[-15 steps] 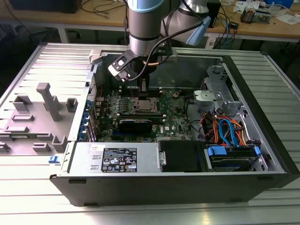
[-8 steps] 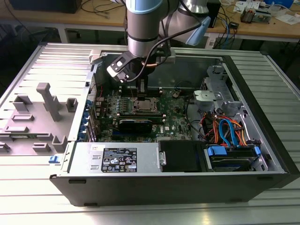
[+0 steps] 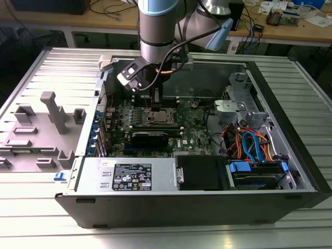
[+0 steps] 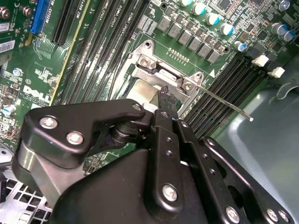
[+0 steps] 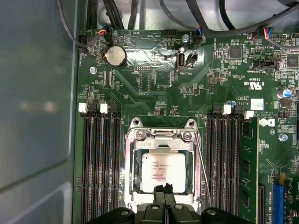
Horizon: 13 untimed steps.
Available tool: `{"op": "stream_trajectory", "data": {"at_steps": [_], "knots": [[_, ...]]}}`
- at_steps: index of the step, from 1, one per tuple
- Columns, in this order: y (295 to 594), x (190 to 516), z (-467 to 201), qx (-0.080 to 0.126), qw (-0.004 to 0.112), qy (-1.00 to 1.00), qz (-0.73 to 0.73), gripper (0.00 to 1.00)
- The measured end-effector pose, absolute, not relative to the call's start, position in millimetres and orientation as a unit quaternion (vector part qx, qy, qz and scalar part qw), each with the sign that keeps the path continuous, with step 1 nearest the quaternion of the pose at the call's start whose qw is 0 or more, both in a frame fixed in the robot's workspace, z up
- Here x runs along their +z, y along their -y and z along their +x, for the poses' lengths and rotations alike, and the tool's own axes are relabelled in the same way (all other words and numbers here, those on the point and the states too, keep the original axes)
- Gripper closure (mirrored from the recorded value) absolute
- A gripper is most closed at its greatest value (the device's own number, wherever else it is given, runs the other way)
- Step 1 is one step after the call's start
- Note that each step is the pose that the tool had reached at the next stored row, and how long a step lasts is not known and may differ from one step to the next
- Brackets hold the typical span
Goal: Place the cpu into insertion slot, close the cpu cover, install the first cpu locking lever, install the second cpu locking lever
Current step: 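Close the cpu cover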
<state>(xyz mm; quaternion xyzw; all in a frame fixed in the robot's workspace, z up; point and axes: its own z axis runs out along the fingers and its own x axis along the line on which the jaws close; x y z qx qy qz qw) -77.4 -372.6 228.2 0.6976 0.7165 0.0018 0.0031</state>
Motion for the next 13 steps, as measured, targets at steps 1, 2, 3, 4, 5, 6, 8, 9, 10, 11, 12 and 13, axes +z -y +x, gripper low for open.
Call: {"op": "stream_trajectory", "data": {"at_steps": [1,2,3,4,5,6,8,9,10,11,12,13], "knots": [[372.6,228.2,-77.7,0.002,0.003,-0.716,0.698,0.89],[372.6,228.2,-78.1,0.002,0.003,-0.716,0.698,0.89],[372.6,228.2,-78.2,0.002,0.003,-0.717,0.698,0.89],[372.6,228.0,-79.2,0.002,0.003,-0.716,0.698,0.89],[372.7,227.7,-80.9,0.002,0.003,-0.717,0.698,0.89],[372.6,227.3,-82.0,0.002,0.003,-0.717,0.698,0.89],[372.6,225.6,-83.8,0.002,0.003,-0.717,0.697,0.89],[372.6,223.4,-84.0,0.002,0.003,-0.717,0.697,0.89],[372.6,221.6,-84.0,0.002,0.003,-0.717,0.697,0.89],[372.7,219.1,-84.0,0.002,0.003,-0.717,0.697,0.89],[372.7,217.3,-84.1,0.002,0.003,-0.717,0.697,0.89],[372.9,214.3,-84.2,0.002,0.003,-0.718,0.696,0.89]]}}
